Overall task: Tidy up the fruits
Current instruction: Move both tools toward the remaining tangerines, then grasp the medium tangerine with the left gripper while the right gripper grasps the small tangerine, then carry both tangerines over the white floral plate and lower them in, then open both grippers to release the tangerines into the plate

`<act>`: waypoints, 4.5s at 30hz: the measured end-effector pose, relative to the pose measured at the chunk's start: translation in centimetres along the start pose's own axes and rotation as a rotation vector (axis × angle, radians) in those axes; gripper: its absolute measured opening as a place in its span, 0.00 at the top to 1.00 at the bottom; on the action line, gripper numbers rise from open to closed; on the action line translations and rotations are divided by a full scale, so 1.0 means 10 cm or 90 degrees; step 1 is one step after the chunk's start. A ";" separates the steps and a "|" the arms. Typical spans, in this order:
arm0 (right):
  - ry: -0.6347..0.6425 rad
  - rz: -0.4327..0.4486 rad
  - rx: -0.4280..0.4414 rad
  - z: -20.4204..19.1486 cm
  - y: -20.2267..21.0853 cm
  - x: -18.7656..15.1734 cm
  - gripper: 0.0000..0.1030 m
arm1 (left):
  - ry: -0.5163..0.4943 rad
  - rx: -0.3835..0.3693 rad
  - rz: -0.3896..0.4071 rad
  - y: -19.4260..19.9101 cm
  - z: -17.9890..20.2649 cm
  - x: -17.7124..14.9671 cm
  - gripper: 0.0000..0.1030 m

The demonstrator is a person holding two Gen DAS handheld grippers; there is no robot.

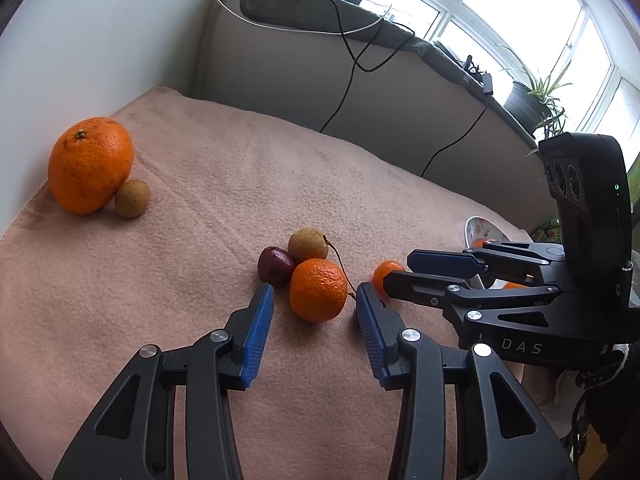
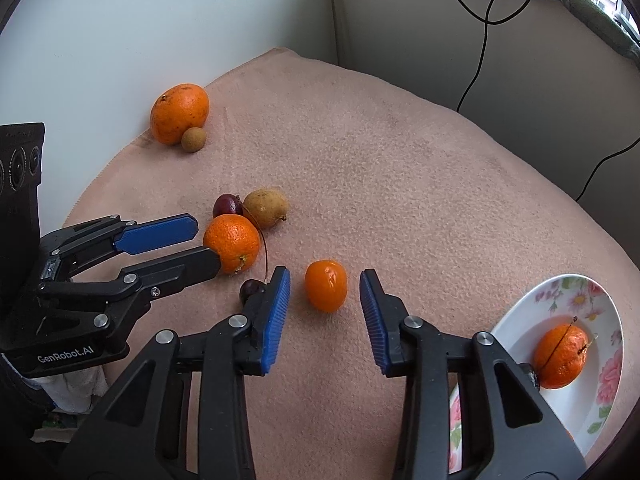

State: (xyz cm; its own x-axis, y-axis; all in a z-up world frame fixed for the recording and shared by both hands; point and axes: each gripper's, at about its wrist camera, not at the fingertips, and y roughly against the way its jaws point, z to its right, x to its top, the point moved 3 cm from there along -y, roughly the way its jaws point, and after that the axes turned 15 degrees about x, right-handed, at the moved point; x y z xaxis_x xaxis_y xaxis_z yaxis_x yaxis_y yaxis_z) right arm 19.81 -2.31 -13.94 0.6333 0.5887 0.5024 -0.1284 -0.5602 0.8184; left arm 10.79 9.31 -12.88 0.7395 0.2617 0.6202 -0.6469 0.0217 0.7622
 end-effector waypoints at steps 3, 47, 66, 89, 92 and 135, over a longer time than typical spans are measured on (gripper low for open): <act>-0.001 -0.006 -0.004 0.01 -0.07 0.01 0.63 | -0.005 -0.001 -0.003 -0.02 0.02 0.01 0.60; -0.016 0.066 0.019 0.04 0.42 -0.09 0.77 | -0.012 0.014 0.024 0.23 0.02 0.05 0.71; -0.014 0.135 0.011 -0.01 1.03 -0.30 0.77 | -0.047 -0.016 0.058 0.50 0.42 0.10 0.71; -0.116 0.217 -0.073 0.77 2.02 -0.85 0.77 | -0.119 -0.091 0.032 0.36 1.30 0.02 0.71; -0.133 0.212 -0.083 0.90 2.04 -0.95 0.77 | -0.128 -0.098 0.024 0.32 1.40 -0.03 0.71; -0.186 0.138 -0.109 1.46 1.68 -1.27 0.77 | -0.156 -0.095 -0.022 0.10 1.73 -0.12 0.70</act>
State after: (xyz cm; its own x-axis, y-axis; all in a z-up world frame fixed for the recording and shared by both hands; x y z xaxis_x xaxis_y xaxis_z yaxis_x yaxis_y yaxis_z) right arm 20.76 -27.70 -10.62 0.7650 0.2633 0.5878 -0.3921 -0.5336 0.7494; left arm 12.47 -7.65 -9.72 0.7731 0.0170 0.6340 -0.6269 0.1724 0.7598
